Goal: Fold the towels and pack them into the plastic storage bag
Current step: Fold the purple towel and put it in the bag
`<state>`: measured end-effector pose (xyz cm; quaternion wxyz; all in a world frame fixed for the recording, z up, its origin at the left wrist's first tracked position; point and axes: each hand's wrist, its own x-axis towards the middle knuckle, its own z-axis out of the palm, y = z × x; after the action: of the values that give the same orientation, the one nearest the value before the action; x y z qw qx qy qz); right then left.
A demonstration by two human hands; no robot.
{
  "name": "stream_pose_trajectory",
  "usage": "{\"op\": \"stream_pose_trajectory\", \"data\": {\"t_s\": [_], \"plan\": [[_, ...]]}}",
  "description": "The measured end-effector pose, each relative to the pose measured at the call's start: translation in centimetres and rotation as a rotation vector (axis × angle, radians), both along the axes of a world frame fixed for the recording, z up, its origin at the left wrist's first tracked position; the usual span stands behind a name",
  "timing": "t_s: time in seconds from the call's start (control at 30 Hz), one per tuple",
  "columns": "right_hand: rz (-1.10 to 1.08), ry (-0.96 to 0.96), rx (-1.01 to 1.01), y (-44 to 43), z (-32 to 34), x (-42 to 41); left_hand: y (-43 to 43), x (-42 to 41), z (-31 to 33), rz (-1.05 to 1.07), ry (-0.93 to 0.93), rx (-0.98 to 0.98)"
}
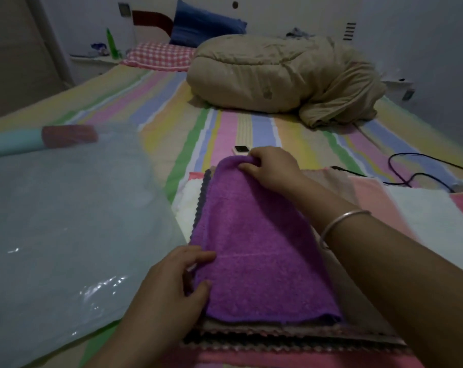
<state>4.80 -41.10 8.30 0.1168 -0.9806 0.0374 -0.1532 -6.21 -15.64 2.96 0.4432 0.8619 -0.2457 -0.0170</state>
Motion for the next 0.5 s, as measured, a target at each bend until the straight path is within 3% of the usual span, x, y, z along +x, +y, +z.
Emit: {"op": "stream_pose_trajectory", "data": {"t_s": [0.27, 0.5], "plan": [[-0.05, 0.135, -0.042, 1.8, -2.3, 2.3, 1.1, 0.2, -0.4, 0.058, 0.016, -0.034], [-0.026, 0.023, -0.086, 1.9, -2.8, -1.6, 0.9, -0.3, -0.7, 0.092, 0.0, 0.016]]}}
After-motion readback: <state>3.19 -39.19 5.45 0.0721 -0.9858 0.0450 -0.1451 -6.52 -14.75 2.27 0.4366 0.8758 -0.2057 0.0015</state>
